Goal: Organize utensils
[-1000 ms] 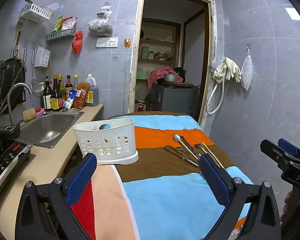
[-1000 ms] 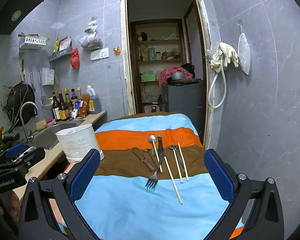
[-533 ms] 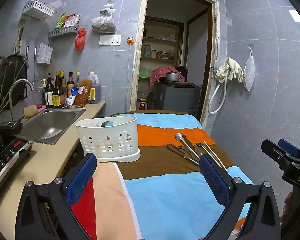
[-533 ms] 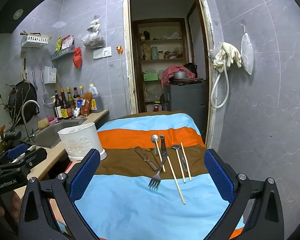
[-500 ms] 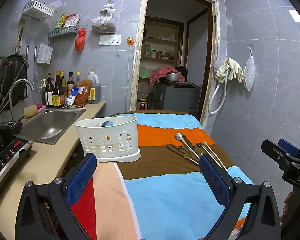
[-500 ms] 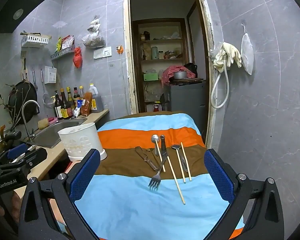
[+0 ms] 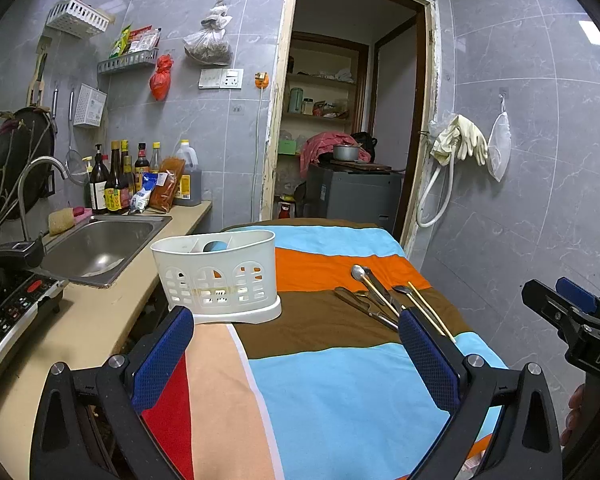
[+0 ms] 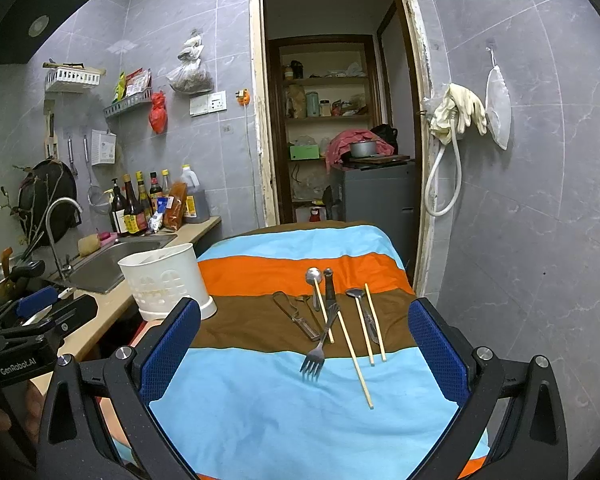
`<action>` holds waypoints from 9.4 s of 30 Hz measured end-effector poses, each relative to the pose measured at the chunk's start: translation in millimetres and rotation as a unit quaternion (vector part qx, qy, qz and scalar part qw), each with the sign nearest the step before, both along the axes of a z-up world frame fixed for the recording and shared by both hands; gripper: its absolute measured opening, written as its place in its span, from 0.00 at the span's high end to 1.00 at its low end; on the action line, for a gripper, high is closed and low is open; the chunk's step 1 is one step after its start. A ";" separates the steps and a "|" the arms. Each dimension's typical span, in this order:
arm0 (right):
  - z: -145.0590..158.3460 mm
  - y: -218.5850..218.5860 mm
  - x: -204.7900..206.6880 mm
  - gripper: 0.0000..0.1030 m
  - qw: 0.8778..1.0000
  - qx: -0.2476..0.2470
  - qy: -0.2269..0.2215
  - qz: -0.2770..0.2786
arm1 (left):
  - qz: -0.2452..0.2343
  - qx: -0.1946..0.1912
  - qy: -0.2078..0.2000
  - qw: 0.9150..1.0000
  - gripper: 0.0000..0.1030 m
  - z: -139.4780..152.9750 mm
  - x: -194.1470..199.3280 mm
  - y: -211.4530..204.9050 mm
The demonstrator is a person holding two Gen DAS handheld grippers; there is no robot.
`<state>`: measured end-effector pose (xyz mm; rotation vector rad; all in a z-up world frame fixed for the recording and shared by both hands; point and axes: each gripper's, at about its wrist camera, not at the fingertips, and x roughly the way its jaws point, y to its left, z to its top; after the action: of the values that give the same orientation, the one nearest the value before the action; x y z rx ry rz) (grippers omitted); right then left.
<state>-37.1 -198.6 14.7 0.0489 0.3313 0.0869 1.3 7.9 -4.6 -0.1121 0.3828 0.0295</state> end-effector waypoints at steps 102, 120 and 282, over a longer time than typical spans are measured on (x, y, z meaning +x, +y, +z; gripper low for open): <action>-68.0 -79.1 263.4 0.66 0.985 -0.007 0.172 0.025 | 0.023 -0.068 0.158 0.985 0.10 -73.0 240.3 -60.4; -153.4 -63.5 329.6 0.80 0.946 0.009 0.317 0.067 | 0.032 -0.119 0.311 0.942 0.46 -126.3 313.8 -78.9; -123.2 -111.6 325.5 0.32 0.970 0.095 0.208 0.081 | -0.004 -0.104 0.172 0.980 0.00 -89.8 280.8 -84.2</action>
<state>288.3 -310.2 -108.5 0.2318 0.7455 0.2732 282.1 -76.3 -94.5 -0.3151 0.7331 0.0009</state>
